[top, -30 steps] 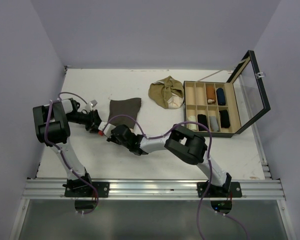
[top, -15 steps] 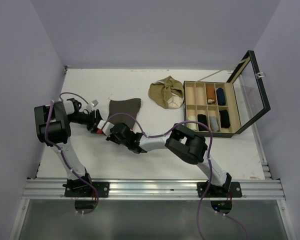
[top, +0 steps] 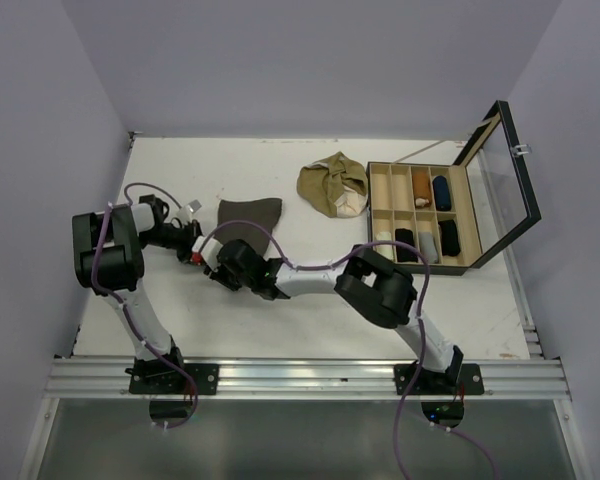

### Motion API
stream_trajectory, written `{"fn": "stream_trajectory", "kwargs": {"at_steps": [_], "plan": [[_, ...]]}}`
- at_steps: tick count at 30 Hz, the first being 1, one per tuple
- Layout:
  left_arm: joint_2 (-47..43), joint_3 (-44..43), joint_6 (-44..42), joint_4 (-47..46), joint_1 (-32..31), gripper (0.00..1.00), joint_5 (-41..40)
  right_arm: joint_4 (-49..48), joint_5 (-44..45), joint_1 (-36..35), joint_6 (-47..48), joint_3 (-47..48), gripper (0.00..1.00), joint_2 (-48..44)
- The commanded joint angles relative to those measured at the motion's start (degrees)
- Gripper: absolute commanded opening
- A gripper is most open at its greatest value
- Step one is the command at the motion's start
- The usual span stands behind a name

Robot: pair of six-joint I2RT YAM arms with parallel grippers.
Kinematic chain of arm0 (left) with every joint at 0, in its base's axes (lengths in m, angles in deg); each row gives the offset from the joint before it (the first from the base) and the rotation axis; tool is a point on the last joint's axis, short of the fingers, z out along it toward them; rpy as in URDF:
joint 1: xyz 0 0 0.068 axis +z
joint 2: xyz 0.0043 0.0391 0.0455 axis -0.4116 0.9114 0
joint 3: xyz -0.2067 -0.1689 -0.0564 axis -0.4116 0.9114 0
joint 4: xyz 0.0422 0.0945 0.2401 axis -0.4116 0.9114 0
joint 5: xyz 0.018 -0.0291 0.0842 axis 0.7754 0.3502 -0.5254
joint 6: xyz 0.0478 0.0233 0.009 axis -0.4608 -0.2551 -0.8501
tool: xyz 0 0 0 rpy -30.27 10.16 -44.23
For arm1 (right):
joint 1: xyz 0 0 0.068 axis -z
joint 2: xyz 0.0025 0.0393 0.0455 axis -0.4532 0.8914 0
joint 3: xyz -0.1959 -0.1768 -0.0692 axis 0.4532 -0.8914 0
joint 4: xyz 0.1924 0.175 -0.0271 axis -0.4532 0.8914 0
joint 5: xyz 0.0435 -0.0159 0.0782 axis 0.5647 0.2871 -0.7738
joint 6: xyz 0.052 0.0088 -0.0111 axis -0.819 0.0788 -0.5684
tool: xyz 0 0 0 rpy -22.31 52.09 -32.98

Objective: Roll the underwear
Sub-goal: Fold the underwear

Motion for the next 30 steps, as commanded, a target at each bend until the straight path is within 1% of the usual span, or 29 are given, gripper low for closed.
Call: {"fn": "stream_trajectory", "kwargs": {"at_steps": [1, 2, 4, 5, 8, 11, 13, 15, 19, 22, 26, 27, 30], "plan": [[-3.3, -0.8, -0.5, -3.3, 0.0, 0.00, -5.8, 11.0, -7.0, 2.8, -7.7, 4.4, 0.36, -9.3], [-3.6, -0.8, -1.0, -3.2, -0.1, 0.00, -6.6, 15.0, -12.3, 5.6, -9.2, 5.1, 0.36, -10.7], [-4.2, -1.2, -1.9, -3.0, -0.2, 0.00, -8.9, 17.1, -17.9, 9.0, -16.8, 4.6, 0.36, -13.6], [-4.6, -1.1, -2.8, -3.2, -0.4, 0.00, -9.4, 18.1, -22.6, 12.4, -19.0, 4.0, 0.35, -14.4], [-6.2, -0.6, -3.8, -4.2, -1.1, 0.00, -12.8, 17.9, -28.7, 17.0, -25.0, 1.6, 0.31, -15.8], [-8.1, -0.2, -3.4, -5.4, -2.9, 0.00, -17.1, 17.1, -31.8, 18.2, -29.0, 0.3, 0.25, -14.5], [-9.8, 0.1, -3.1, -6.2, -4.9, 0.00, -20.4, 15.7, -34.7, 18.1, -32.9, -0.6, 0.23, -13.5], [-11.5, 0.1, -2.7, -6.7, -7.1, 0.00, -22.9, 12.3, -37.2, 18.1, -36.0, -1.1, 0.22, -11.6], [-13.6, 0.0, -2.5, -7.2, -9.8, 0.00, -29.9, 9.0, -39.4, 18.1, -41.5, -0.5, 0.22, -8.5], [-14.4, 0.1, -2.3, -7.2, -11.3, 0.00, -33.4, 6.4, -39.4, 18.1, -43.7, 0.4, 0.23, -5.9], [-15.4, -0.2, -2.1, -7.2, -12.1, 0.00, -37.2, 9.1, -37.3, 18.1, -43.9, 2.1, 0.22, -0.9], [-15.6, -0.4, -2.2, -7.0, -14.1, 0.00, -37.6, 9.9, -36.9, 18.2, -43.9, 2.5, 0.22, 0.0], [-15.8, -0.9, -1.9, -6.5, -15.8, 0.01, -39.9, 9.5, -36.5, 18.1, -45.1, 3.1, 0.22, 2.5]]}}
